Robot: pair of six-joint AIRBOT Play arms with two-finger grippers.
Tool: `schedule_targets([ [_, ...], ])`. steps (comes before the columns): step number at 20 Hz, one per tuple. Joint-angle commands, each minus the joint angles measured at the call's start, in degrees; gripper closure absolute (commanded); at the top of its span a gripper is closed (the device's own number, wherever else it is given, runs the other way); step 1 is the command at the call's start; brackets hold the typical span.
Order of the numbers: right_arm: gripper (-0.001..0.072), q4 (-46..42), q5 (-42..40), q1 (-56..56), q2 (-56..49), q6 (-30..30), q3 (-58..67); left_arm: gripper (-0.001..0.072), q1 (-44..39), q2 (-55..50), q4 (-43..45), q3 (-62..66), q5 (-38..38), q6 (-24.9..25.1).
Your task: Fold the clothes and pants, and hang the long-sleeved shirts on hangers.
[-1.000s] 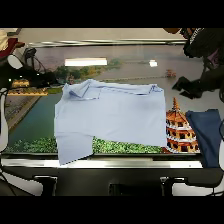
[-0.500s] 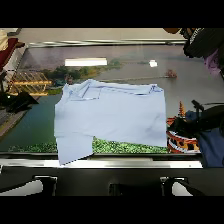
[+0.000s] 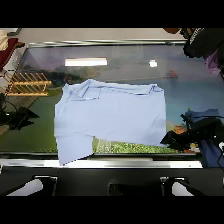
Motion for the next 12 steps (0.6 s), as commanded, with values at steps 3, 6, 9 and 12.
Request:
schedule_targets([
  [3, 0.0148, -1.46, 1.75, -0.04, -1.25, -1.44, -0.76, 0.0172, 0.39, 0.17, -1.40, -1.18, 0.26, 1.60],
  [6, 0.0150, -0.48, 4.04, -0.04, -1.25, -1.44, -0.76, 0.0172, 0.37, 0.17, -1.40, -1.27, 0.70, 1.60],
  [9, 0.0167, 1.73, 5.64, -0.02, -1.25, -1.49, -0.76, 0.0173, 0.39, 0.17, -1.40, -1.27, 0.74, 1.64],
  [12, 0.0188, 4.72, 6.40, -0.02, -1.27, -1.66, -1.07, 0.0172, 0.39, 0.11, -1.40, -1.27, 1.36, 2.03],
])
